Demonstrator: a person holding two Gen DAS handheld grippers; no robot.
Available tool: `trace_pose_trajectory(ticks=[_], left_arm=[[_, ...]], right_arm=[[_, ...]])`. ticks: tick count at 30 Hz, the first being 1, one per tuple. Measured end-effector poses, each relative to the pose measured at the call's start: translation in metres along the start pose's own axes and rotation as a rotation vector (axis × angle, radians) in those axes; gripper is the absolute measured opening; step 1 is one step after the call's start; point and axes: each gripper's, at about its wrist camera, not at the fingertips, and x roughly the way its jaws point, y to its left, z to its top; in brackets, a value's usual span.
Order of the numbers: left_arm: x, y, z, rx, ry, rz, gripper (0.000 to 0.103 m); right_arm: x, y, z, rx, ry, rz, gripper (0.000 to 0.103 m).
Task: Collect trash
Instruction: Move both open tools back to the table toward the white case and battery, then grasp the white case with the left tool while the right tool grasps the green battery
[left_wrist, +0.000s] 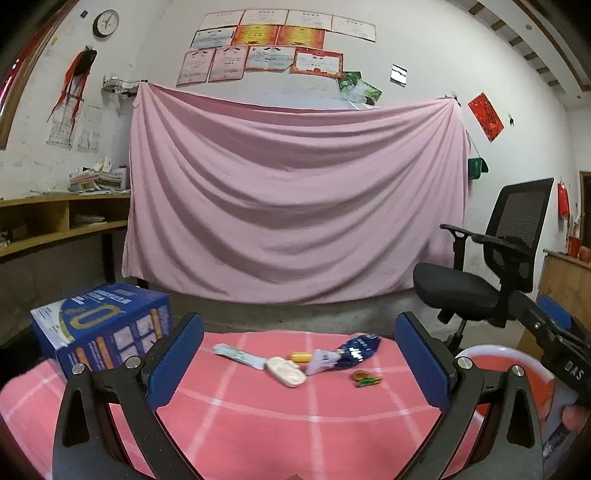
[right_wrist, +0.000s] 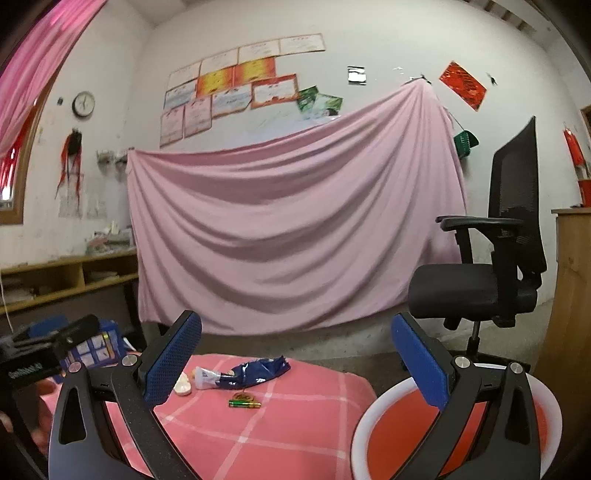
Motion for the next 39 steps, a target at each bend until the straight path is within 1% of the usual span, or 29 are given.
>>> trace_pose_trajectory(ticks=[3,7,11,13,17,19,21,22,23,24,25,26,27,28,29,30,31,32,34,35,36,38,39], left_arm=[[0.007,0.011,-0.002,0.019,0.021,0.01,0.101],[0.027,0.027,-0.006,0.015,0.083,0.033,0.101],[0.05,0.039,-0.01,0.0,0.147,0.024,0.101],[0.058,0.041,-0.012,-0.004,0.165,0.022,0.101],[0.072,0.044,-0.012,-0.007,0.171,0.01,0.101],[0.082,0.045,-0.012,-0.004,0.185,0.005,0.101],[0.094,0.046,-0.013,0.003,0.225,-0.008,0.101],[0.099,0.045,-0.014,0.006,0.247,-0.011,0.101],[0.107,0.045,-0.016,0.008,0.282,-0.017,0.101],[0.114,0.046,-0.016,0.007,0.311,-0.018,0.101],[0.12,0.046,-0.018,0.003,0.341,-0.023,0.1],[0.126,0.048,-0.02,-0.006,0.375,-0.039,0.1],[0.13,0.048,-0.02,-0.012,0.397,-0.047,0.098],[0.136,0.049,-0.022,-0.022,0.426,-0.057,0.091],[0.142,0.051,-0.024,-0.035,0.455,-0.069,0.087],[0.145,0.052,-0.024,-0.042,0.473,-0.076,0.085],[0.149,0.053,-0.024,-0.052,0.494,-0.084,0.08],[0.153,0.054,-0.026,-0.061,0.516,-0.098,0.074],[0.158,0.053,-0.026,-0.071,0.552,-0.115,0.067],[0.162,0.053,-0.027,-0.074,0.571,-0.125,0.063],[0.163,0.053,-0.026,-0.078,0.582,-0.135,0.062],[0.168,0.054,-0.026,-0.087,0.611,-0.161,0.058],[0.17,0.055,-0.025,-0.093,0.618,-0.171,0.057]], right_arm=[[0.012,0.008,-0.002,-0.011,0.029,0.005,0.103],[0.033,0.019,-0.007,-0.033,0.097,-0.003,0.103],[0.051,0.024,-0.011,-0.041,0.151,-0.005,0.103],[0.061,0.025,-0.012,-0.044,0.174,-0.013,0.103],[0.076,0.026,-0.015,-0.037,0.211,-0.021,0.103],[0.086,0.026,-0.018,-0.032,0.249,-0.018,0.103],[0.097,0.025,-0.022,-0.026,0.297,-0.008,0.103],[0.102,0.025,-0.024,-0.023,0.327,0.003,0.099],[0.108,0.025,-0.027,-0.019,0.364,0.018,0.092],[0.113,0.025,-0.03,-0.016,0.394,0.027,0.087],[0.118,0.026,-0.032,-0.015,0.426,0.037,0.08],[0.121,0.027,-0.035,-0.016,0.449,0.047,0.075],[0.124,0.029,-0.038,-0.02,0.48,0.061,0.074],[0.127,0.032,-0.041,-0.025,0.508,0.074,0.071],[0.13,0.034,-0.044,-0.031,0.529,0.084,0.065],[0.133,0.037,-0.047,-0.039,0.563,0.097,0.063],[0.137,0.04,-0.051,-0.048,0.599,0.107,0.059],[0.14,0.042,-0.055,-0.055,0.63,0.116,0.058],[0.149,0.046,-0.061,-0.067,0.674,0.13,0.057],[0.154,0.048,-0.065,-0.07,0.712,0.143,0.057],[0.158,0.048,-0.068,-0.069,0.737,0.148,0.057],[0.167,0.048,-0.075,-0.058,0.797,0.167,0.052],[0.168,0.047,-0.077,-0.052,0.81,0.176,0.051]])
